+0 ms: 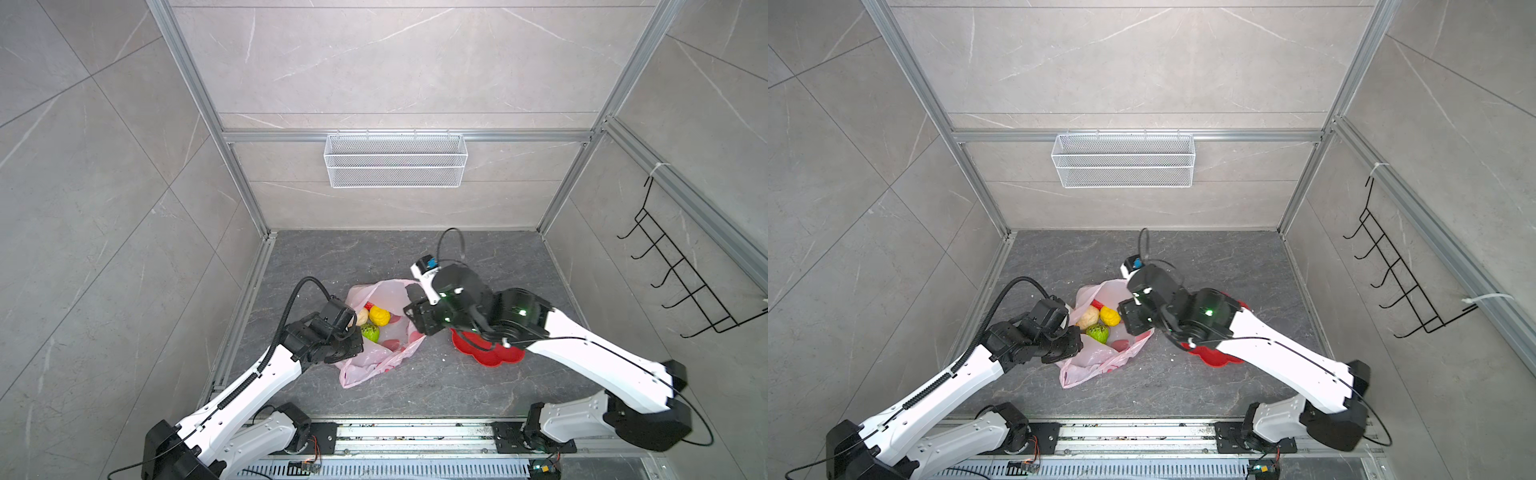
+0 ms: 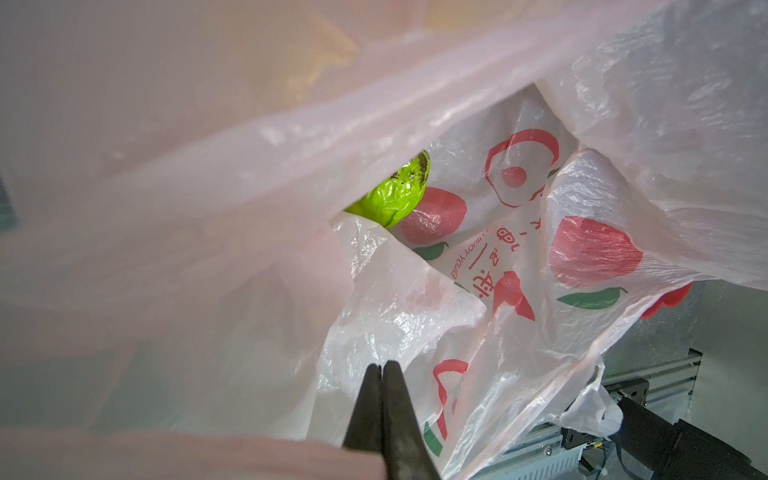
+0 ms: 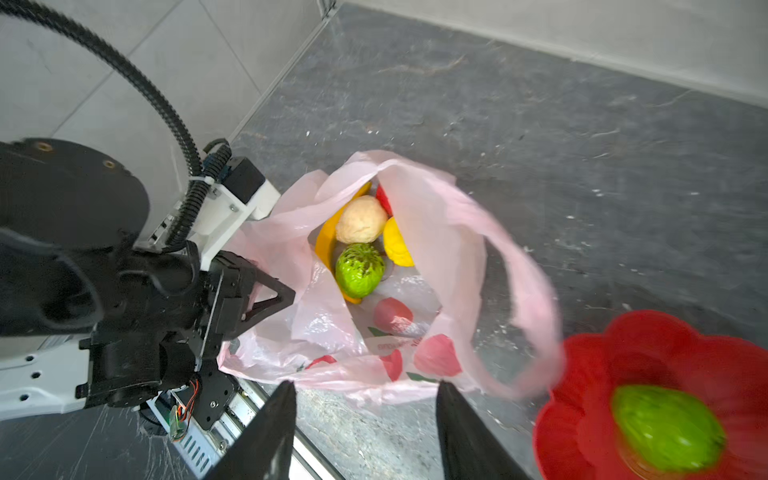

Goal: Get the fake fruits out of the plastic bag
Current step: 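Move the open right gripper back into the bag's mouth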

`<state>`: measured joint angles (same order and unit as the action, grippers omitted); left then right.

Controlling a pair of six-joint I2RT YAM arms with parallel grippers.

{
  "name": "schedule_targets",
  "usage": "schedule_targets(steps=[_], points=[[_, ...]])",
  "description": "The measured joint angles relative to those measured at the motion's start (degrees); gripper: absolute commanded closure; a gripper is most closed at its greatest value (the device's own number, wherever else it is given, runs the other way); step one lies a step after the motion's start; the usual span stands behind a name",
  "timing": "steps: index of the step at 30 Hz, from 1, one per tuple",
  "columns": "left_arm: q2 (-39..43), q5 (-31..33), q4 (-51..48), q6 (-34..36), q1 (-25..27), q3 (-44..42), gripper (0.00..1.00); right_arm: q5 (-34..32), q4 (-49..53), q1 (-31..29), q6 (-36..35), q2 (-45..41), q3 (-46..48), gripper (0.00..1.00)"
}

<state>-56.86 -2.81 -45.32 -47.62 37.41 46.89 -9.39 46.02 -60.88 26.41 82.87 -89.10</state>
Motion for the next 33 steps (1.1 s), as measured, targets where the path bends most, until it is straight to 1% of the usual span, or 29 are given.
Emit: schedule_targets(steps=[5,8,16,23,28,33], points=[[1.9,0.0,-0.6,-1.0,0.0,-1.9,1.00,3.3,-6.3,-0.5,3.4,10.5,0.5,0.51],[3.2,0.0,-1.0,-1.5,0.0,-2.9,1.00,4.3,-7.8,-0.6,4.7,14.4,0.5,0.52],[4.1,-0.1,-1.0,-2.1,0.0,-4.3,1.00,4.5,-9.5,-0.6,7.0,21.4,0.5,0.56],[4.7,-0.3,-1.0,-2.3,0.0,-5.4,1.00,3.8,-9.9,-0.3,10.0,27.2,0.2,0.57],[4.7,-0.6,-1.0,-2.3,0.0,-5.4,1.00,3.1,-9.9,0.7,11.6,30.4,-1.9,0.57],[5.0,-0.8,-1.1,-2.3,0.0,-5.4,1.00,2.9,-9.9,1.5,12.9,32.7,-3.6,0.52]])
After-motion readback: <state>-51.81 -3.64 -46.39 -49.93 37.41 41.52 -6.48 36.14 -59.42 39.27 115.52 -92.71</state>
